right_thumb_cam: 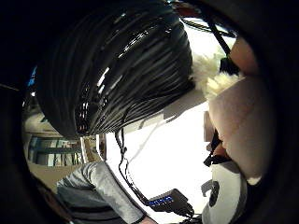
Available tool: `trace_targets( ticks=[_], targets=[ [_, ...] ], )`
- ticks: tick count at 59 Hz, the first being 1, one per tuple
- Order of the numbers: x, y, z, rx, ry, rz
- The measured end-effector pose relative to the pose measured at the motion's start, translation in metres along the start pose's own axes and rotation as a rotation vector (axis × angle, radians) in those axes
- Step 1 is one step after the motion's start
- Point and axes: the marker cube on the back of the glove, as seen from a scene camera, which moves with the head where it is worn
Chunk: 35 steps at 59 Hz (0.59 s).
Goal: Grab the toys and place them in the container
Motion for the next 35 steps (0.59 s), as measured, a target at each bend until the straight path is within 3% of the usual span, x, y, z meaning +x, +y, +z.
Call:
trace_targets(
  ticks=[10,18,26,35],
  targets=[
    [0.009,0.014,-0.025,0.078,0.04,0.031],
    [0.011,0.015,-0.092,0.256,-0.064,0.03],
    [-0.029,0.023,-0.142,0.385,-0.06,-0.089],
    [-0.096,0.009,-0.168,0.4,-0.036,-0.264]
  ],
)
